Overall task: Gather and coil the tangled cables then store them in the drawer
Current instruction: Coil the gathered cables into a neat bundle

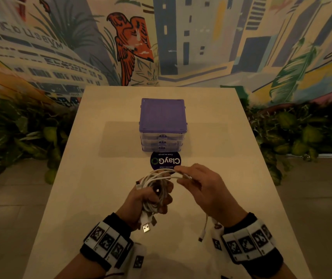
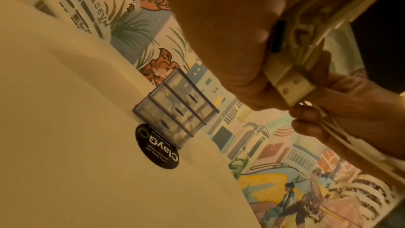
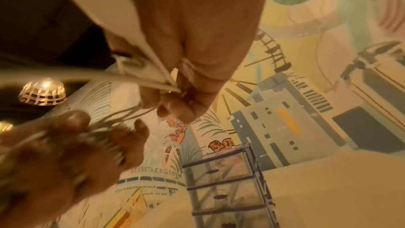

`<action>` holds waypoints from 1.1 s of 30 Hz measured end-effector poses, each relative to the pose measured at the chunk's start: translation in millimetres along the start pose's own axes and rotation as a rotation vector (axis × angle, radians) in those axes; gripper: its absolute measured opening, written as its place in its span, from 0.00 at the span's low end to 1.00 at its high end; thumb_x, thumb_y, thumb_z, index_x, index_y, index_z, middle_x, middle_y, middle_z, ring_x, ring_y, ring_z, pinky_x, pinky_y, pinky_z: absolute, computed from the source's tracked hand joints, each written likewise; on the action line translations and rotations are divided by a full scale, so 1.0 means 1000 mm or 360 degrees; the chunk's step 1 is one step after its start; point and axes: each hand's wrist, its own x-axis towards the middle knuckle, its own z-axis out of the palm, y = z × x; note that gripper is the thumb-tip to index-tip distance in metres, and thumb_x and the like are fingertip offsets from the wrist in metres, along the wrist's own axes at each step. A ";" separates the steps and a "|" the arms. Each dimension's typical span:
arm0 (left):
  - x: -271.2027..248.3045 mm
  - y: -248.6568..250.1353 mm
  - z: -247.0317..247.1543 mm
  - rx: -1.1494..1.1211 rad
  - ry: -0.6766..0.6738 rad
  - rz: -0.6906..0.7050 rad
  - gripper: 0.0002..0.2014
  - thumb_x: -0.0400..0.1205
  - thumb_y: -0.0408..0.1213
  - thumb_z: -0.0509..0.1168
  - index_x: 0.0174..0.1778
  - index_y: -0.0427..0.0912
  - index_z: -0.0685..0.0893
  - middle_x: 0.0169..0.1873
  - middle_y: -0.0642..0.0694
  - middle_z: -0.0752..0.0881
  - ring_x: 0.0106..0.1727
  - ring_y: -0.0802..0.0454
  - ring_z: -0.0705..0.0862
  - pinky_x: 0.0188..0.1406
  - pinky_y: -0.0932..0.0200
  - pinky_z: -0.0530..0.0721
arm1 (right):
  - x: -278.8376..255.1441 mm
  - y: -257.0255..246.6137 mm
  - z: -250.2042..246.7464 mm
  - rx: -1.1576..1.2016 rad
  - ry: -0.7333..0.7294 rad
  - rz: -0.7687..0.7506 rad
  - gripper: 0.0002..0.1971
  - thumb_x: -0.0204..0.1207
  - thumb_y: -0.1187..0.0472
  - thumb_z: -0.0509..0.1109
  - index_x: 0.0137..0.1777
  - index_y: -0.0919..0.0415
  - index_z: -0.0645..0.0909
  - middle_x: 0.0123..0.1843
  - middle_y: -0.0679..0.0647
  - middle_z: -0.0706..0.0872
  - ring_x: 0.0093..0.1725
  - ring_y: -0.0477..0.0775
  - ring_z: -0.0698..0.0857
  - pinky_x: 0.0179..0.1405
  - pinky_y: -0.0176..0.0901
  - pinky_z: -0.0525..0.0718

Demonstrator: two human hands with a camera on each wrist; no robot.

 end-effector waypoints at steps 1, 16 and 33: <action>0.001 0.000 0.001 -0.0002 0.0007 0.0039 0.25 0.57 0.31 0.65 0.52 0.38 0.88 0.42 0.34 0.83 0.36 0.40 0.80 0.29 0.55 0.80 | -0.001 -0.001 0.004 -0.0075 0.0068 -0.0011 0.16 0.80 0.61 0.68 0.66 0.64 0.81 0.45 0.44 0.80 0.43 0.29 0.74 0.48 0.16 0.70; 0.006 -0.002 0.019 0.0292 0.0467 0.0483 0.17 0.58 0.28 0.58 0.40 0.37 0.84 0.33 0.39 0.85 0.29 0.40 0.79 0.17 0.55 0.81 | -0.002 -0.015 0.046 -0.0078 0.0207 0.0422 0.16 0.83 0.49 0.62 0.42 0.60 0.81 0.32 0.51 0.85 0.29 0.50 0.79 0.29 0.47 0.81; 0.012 0.004 0.009 -0.0317 0.0511 0.0487 0.13 0.65 0.27 0.54 0.44 0.39 0.75 0.38 0.42 0.78 0.38 0.43 0.80 0.42 0.45 0.86 | -0.011 -0.018 0.022 0.0183 -0.0734 0.0705 0.14 0.82 0.57 0.65 0.61 0.56 0.65 0.39 0.52 0.84 0.30 0.44 0.77 0.28 0.36 0.73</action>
